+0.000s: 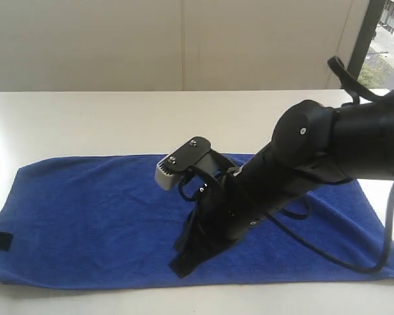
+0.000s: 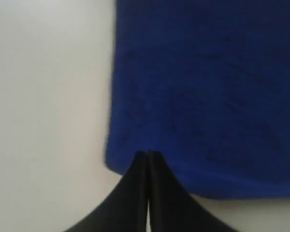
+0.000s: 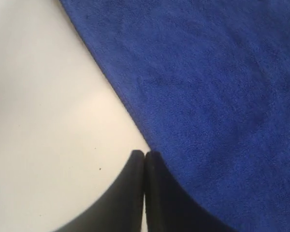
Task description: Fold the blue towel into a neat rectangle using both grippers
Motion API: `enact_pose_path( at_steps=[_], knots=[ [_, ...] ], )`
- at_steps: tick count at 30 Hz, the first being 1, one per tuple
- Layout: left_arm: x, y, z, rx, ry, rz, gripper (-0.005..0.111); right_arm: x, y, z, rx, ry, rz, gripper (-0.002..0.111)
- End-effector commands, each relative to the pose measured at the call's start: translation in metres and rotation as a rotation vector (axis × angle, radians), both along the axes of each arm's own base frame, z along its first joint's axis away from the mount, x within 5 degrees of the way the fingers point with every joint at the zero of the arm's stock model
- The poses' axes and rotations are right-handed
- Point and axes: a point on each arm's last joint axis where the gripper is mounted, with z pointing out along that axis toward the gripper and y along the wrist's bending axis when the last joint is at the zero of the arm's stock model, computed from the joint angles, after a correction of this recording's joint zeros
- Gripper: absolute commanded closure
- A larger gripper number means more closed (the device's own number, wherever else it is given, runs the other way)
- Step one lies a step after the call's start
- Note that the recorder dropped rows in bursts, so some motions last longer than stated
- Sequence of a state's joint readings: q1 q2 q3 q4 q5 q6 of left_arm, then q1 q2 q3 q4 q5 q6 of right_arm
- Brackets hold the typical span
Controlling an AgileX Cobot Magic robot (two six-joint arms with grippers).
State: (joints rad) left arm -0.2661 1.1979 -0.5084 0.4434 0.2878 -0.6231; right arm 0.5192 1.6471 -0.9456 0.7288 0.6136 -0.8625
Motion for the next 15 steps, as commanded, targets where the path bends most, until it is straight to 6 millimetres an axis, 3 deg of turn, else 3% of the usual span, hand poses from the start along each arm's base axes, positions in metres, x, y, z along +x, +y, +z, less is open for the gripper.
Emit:
enact_pose_path(
  at_steps=[1, 5, 9, 15],
  knots=[
    [0.005, -0.031, 0.006, -0.187, 0.167, -0.272, 0.107, 0.004, 0.000, 0.000, -0.041, -0.066, 0.023, 0.108],
    [0.011, -0.057, 0.023, -0.352, 0.201, -0.567, 0.107, 0.013, -0.008, -0.001, -0.116, -0.133, -0.056, 0.108],
    [0.022, -0.060, 0.024, -0.354, 0.137, -0.567, 0.107, 0.019, -0.021, -0.003, -0.211, -0.151, -0.147, 0.108],
    [0.034, -0.058, 0.013, -0.322, 0.111, -0.525, 0.107, 0.028, -0.062, -0.016, -0.356, -0.132, -0.349, 0.108]
  ],
)
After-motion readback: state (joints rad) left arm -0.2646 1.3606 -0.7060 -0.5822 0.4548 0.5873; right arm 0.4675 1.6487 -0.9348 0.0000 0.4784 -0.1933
